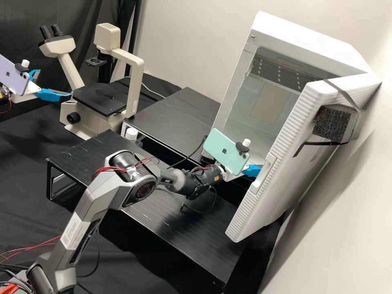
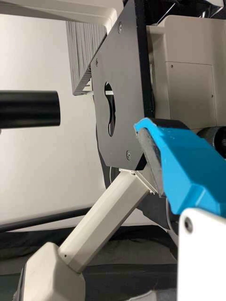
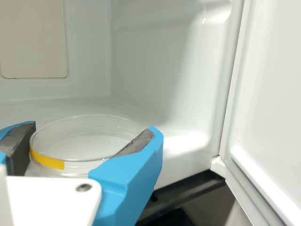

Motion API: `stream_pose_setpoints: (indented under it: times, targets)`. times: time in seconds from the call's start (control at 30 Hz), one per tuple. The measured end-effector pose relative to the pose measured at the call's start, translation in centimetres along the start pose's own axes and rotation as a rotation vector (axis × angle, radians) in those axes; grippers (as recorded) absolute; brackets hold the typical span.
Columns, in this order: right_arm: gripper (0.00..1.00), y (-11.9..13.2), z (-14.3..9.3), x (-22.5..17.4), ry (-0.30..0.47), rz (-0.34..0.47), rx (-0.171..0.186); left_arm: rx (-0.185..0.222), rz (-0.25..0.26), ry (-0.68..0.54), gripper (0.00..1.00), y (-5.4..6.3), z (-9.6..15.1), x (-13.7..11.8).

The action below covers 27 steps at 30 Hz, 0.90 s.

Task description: Return the petri dish to the incubator.

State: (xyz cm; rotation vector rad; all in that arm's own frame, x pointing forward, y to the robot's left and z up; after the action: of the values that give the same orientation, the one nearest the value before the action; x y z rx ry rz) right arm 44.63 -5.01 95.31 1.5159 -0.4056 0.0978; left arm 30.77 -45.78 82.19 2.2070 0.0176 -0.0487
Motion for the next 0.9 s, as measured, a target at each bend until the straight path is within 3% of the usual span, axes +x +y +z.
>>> stream_pose_setpoints:
  times: [0.1, 0.23, 0.37, 0.73, 0.77, 0.9]
  targets:
    - [0.00, 0.4, 0.3, 0.6, 0.010, -0.012, 0.017, 0.000, 0.000, 0.000, 1.00, 0.0, 0.0, 0.0]
    - [0.00, 0.8, 0.7, 1.6, 0.026, -0.029, 0.067, 0.000, 0.000, 0.000, 1.00, 0.0, 0.0, 0.0]
    - [0.00, 0.8, 1.0, 2.3, 0.051, -0.058, 0.080, 0.000, 0.000, 0.000, 1.00, 0.0, 0.0, 0.0]
    - [0.00, 0.9, 0.8, 3.1, 0.074, -0.089, 0.044, 0.000, 0.000, 0.000, 1.00, 0.0, 0.0, 0.0]
    - [1.00, 0.9, 0.8, 3.1, 0.074, -0.089, 0.044, 0.000, 0.000, 0.000, 1.00, 0.0, 0.0, 0.0]
    - [1.00, 0.9, 0.8, 3.1, 0.075, -0.088, 0.030, 0.000, 0.000, 0.000, 1.00, 0.0, 0.0, 0.0]
